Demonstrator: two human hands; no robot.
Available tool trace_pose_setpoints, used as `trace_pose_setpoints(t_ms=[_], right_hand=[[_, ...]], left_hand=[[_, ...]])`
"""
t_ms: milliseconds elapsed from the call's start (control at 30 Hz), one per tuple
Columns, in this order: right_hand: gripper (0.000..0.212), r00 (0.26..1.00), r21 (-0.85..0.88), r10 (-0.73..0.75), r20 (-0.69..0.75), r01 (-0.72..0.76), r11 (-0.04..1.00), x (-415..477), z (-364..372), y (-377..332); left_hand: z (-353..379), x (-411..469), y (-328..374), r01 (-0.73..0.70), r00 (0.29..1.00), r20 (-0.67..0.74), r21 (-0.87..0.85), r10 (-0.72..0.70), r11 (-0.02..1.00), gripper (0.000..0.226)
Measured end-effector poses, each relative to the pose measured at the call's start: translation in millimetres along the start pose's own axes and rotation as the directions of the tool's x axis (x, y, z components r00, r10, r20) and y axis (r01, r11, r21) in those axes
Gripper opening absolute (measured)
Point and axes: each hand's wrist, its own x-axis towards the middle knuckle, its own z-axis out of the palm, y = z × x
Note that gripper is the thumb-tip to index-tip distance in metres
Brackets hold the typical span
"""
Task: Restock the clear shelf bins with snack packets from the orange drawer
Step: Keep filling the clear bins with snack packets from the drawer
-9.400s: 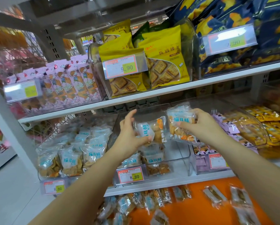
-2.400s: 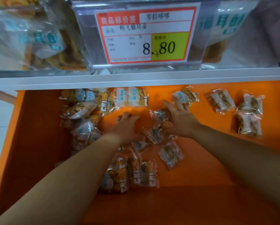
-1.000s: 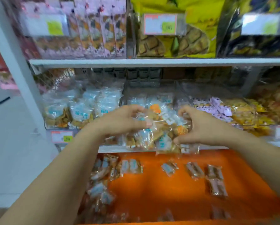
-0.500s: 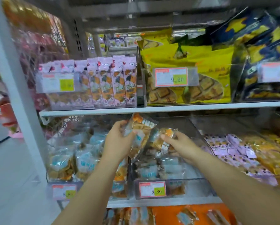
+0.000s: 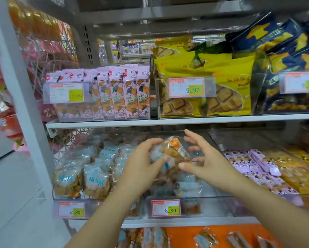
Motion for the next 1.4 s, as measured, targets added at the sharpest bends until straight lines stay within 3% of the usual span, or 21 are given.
trace_pose_setpoints(t_ms=[67,133,267,400,500,567,700,867,967,1033,1133,1167,1267,1400], right_hand=[[0.079,0.999,-0.009,-0.050,-0.011,0.050,0.999,-12,-5,-5],[0.067,0.996,-0.016,-0.053,-0.074,0.052,0.998,-21,-12,-4],[0.044,0.980,0.132,0.050,-0.192,-0.024,0.991,-40,-34,7],[0.035,0.913,0.285,0.259,-0.315,-0.170,0.944,-56,-56,23],[0.038,0.853,0.353,0.321,-0.411,-0.176,0.919,-68,-73,20],[0.044,0.855,0.369,0.316,-0.410,-0.162,0.915,-77,-77,18],[0.036,0.887,0.386,0.331,-0.322,-0.197,0.901,-91,-67,21],[0.035,0.891,0.257,0.328,-0.313,-0.252,0.933,-94,-68,23],[0.035,0.910,0.208,0.306,-0.278,-0.254,0.944,-93,-74,23],[0.034,0.921,0.163,0.281,-0.271,-0.244,0.956,-90,-73,24],[0.034,0.930,0.127,0.224,-0.292,-0.194,0.973,-84,-71,28],[0.032,0.935,0.121,0.199,-0.293,-0.170,0.978,-80,-71,31],[0.008,0.938,0.139,0.157,-0.308,-0.118,0.983,-66,-79,37],[0.022,0.929,0.197,0.194,-0.315,-0.135,0.971,-43,-90,52]], left_hand=[[8,-4,11,-0.060,0.998,0.033,-0.009,0.060,0.998,0.041],[14,-5,22,-0.067,0.997,0.031,-0.084,0.070,0.994,0.040],[26,-3,36,0.039,0.985,0.173,-0.338,0.022,0.940,0.037],[41,-3,35,0.225,0.969,0.206,-0.538,-0.132,0.812,0.034],[54,-2,35,0.344,0.938,0.197,-0.609,-0.284,0.714,0.036],[64,-4,40,0.394,0.918,0.225,-0.615,-0.326,0.683,0.033],[85,-7,59,0.490,0.872,0.336,-0.599,-0.357,0.633,0.022],[94,-13,69,0.545,0.831,0.471,-0.588,-0.295,0.597,0.023],[91,-16,65,0.571,0.799,0.572,-0.624,-0.187,0.533,0.042],[92,-15,61,0.510,0.810,0.580,-0.623,-0.088,0.593,0.060],[98,-10,55,0.404,0.849,0.524,-0.551,-0.074,0.730,0.078],[100,-8,53,0.374,0.863,0.499,-0.531,-0.076,0.760,0.078],[102,7,44,0.270,0.927,0.374,-0.592,-0.038,0.759,0.045],[101,34,31,0.173,0.974,0.221,-0.546,-0.058,0.820,0.041]])
